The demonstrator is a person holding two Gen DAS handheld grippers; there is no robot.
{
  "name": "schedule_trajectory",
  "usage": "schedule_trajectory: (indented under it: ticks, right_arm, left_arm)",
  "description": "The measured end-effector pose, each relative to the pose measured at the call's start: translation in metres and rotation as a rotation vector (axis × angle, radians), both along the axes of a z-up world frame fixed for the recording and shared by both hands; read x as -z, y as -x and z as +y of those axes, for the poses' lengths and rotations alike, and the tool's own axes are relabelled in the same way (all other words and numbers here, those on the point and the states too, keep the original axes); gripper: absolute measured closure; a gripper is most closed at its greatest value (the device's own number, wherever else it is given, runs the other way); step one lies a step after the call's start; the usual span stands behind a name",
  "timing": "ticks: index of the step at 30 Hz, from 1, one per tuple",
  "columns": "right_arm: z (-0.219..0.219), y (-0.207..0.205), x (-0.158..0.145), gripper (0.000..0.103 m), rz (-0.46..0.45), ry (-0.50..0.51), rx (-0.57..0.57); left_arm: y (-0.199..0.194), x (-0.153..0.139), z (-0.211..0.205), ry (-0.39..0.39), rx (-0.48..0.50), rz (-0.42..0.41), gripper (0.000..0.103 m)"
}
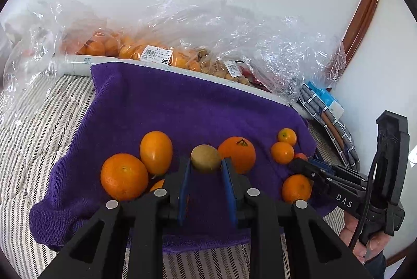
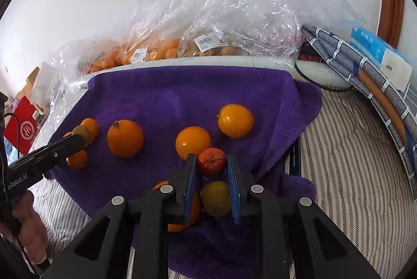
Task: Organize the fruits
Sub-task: 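Carry the red fruit and yellow-green fruit over the purple towel, then open both grippers to drop the fruits onto the towel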
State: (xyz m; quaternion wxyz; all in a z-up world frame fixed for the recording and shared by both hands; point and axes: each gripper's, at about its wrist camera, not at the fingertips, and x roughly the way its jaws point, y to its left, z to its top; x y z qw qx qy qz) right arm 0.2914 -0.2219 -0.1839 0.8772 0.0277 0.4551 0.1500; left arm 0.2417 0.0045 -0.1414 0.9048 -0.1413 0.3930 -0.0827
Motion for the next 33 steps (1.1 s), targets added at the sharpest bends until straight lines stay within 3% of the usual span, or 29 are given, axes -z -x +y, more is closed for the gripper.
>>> schedule_trajectory:
  ticks: [8, 11, 13, 15, 18, 22, 27, 33]
  right_arm:
    - [0.002, 0.006, -0.001, 0.076, -0.038, 0.043, 0.008]
    - [0.0, 0.009, -0.002, 0.066, -0.056, 0.057, 0.026]
    - [-0.002, 0.011, -0.003, 0.057, -0.07, 0.06, 0.039]
    - [-0.006, 0.015, -0.005, 0.055, -0.078, 0.067, 0.063]
    - [-0.013, 0.023, -0.017, 0.051, -0.118, 0.049, 0.118]
    - [-0.017, 0.043, -0.044, 0.049, -0.084, -0.03, 0.165]
    - [-0.007, 0.088, -0.084, 0.048, -0.122, 0.041, 0.192]
    - [-0.004, 0.145, -0.117, 0.047, -0.132, 0.039, 0.196]
  left_arm:
    - [-0.001, 0.003, -0.005, -0.024, 0.006, 0.012, 0.08]
    - [0.0, 0.002, -0.006, -0.032, 0.015, 0.009, 0.077]
    - [0.001, 0.001, -0.007, -0.032, 0.017, 0.001, 0.07]
    - [0.002, -0.001, -0.007, -0.038, 0.007, -0.003, 0.066]
    - [0.01, -0.011, -0.005, -0.036, -0.008, -0.011, 0.063]
    - [0.027, -0.032, -0.002, -0.063, -0.009, -0.03, 0.059]
    - [0.068, -0.064, 0.005, -0.12, -0.029, -0.067, 0.054]
    - [0.12, -0.097, 0.022, -0.166, -0.074, -0.072, 0.049]
